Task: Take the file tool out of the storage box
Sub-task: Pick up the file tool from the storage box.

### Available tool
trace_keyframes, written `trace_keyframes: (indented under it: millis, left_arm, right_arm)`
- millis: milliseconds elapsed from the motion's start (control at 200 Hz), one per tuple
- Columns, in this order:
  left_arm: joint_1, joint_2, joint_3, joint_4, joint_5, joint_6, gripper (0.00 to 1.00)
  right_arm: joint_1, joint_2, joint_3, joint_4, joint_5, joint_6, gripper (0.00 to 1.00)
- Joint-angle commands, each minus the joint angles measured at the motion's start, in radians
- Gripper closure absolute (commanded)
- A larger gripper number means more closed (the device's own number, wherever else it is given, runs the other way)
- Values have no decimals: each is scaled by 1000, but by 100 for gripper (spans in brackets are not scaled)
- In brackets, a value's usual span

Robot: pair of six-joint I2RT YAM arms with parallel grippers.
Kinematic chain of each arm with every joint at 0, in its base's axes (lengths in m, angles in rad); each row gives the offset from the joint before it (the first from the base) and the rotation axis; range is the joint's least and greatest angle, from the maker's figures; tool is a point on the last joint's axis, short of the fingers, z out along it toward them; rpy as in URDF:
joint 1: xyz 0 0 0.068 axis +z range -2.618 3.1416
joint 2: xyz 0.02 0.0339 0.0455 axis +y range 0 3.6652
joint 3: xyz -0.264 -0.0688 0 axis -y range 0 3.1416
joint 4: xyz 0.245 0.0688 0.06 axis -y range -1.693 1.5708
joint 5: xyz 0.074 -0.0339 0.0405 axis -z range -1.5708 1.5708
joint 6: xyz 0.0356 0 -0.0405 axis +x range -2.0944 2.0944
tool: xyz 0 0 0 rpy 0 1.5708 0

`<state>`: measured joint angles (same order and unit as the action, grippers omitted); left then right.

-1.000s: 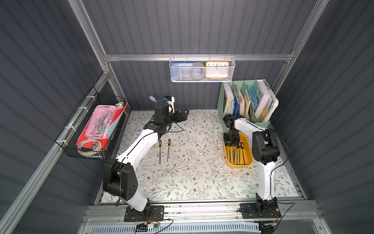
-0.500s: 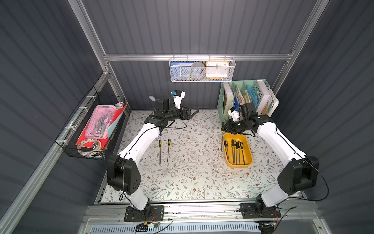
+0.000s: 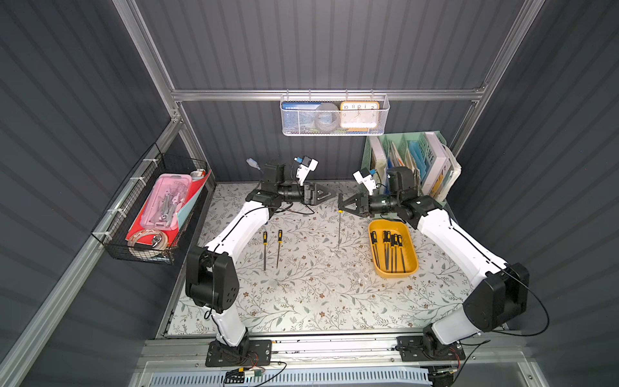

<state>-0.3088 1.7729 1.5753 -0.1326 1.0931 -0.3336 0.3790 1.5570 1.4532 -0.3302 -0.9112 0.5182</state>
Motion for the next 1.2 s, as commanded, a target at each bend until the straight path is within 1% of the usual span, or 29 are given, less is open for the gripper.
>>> trace_keyframes:
  millis: [0, 190, 285, 435, 555, 640, 690, 745, 815, 891, 911, 971, 1016, 1096, 1116, 1136, 1161, 1196]
  left_arm:
    - [-12, 17, 25, -55, 60, 51, 16]
    - [-15, 18, 22, -61, 87, 55, 21]
    - [-16, 16, 12, -41, 133, 46, 21]
    - [-16, 13, 2, -38, 156, 47, 28]
    - [-16, 17, -7, -43, 175, 48, 44]
    - [-16, 15, -11, -51, 188, 56, 50]
    - [-16, 13, -14, -53, 199, 57, 55]
    - [-16, 11, -15, -57, 208, 62, 64]
    - [-16, 7, -19, -60, 215, 69, 79]
    - [-16, 6, -26, -67, 217, 74, 100]
    - [-16, 5, -27, -71, 212, 78, 100]
    - [-16, 2, -33, -85, 189, 83, 100]
    - [-16, -2, -37, -93, 167, 83, 100]
    - [-16, -11, -48, -92, 90, 70, 100]
    - [-14, -13, -51, -94, 60, 64, 100]
    - [-15, -15, -54, -95, 27, 55, 100]
    - [-15, -16, -56, -101, -34, 47, 100]
    - [-15, -15, -56, -112, -124, 30, 100]
  right_arm:
    - [31, 34, 47, 15, -37, 8, 100]
    - [54, 53, 61, 5, -31, 0, 100]
    - [58, 59, 61, 13, -37, 2, 100]
    - [58, 59, 64, 41, -31, 16, 100]
    - [59, 61, 64, 56, -28, 26, 100]
    - [60, 64, 60, 75, -30, 38, 100]
    - [59, 62, 57, 83, -27, 43, 100]
    - [59, 64, 53, 94, -25, 48, 100]
    - [59, 64, 44, 111, -24, 57, 100]
    - [58, 65, 32, 127, -15, 62, 98]
    - [58, 65, 27, 133, -8, 66, 98]
    - [57, 64, 12, 146, 9, 70, 91]
    - [56, 67, 4, 152, 20, 69, 88]
    - [57, 75, -9, 158, 51, 73, 82]
    - [57, 76, -10, 155, 63, 72, 78]
    - [55, 77, -11, 151, 77, 69, 71]
    - [57, 76, -13, 140, 95, 64, 62]
    - [54, 73, -16, 122, 129, 52, 52]
